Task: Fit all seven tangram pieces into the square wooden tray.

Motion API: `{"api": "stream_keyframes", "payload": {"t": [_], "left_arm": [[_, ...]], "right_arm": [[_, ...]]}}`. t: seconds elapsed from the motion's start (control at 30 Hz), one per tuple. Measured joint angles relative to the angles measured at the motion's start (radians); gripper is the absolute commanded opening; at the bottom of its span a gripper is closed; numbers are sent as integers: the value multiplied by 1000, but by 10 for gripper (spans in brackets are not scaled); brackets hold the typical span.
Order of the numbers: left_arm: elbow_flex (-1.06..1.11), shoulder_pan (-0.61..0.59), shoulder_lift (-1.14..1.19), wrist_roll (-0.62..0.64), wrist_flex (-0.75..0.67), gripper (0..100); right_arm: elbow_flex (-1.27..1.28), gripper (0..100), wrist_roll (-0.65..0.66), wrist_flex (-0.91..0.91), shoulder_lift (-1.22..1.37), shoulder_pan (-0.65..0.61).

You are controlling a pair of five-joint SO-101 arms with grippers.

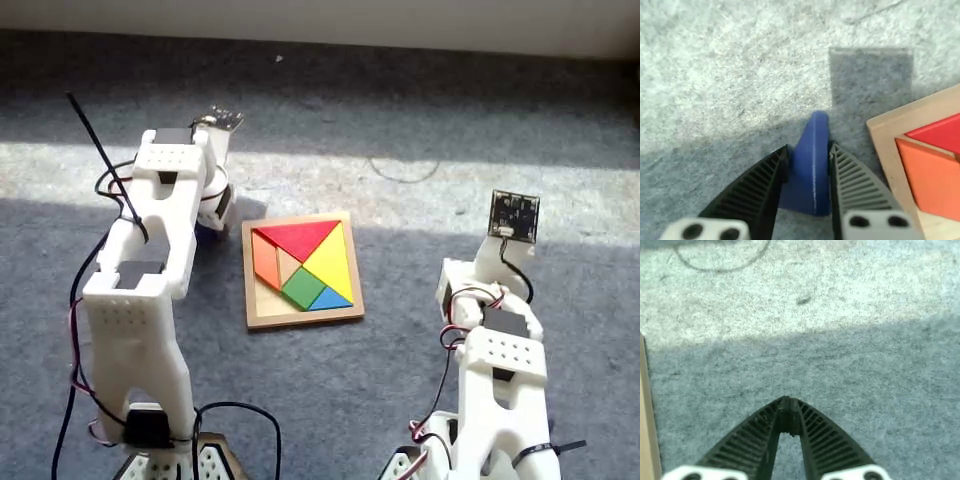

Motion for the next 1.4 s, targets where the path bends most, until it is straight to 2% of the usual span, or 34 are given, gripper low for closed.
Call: {"api": "stream_keyframes", "payload": {"t": [0.23,0.93,1.07,1.4], "left_arm": [[0,0,3,0,3,1],[6,-15,3,-2,9,5],[140,-15,-91,-3,-29,5],[756,2,-592,0,-425,5]], "right_arm": [[0,10,0,0,0,0],[0,10,0,-15,0,0],[0,10,0,-32,0,0],[0,10,0,-35,0,0]]}}
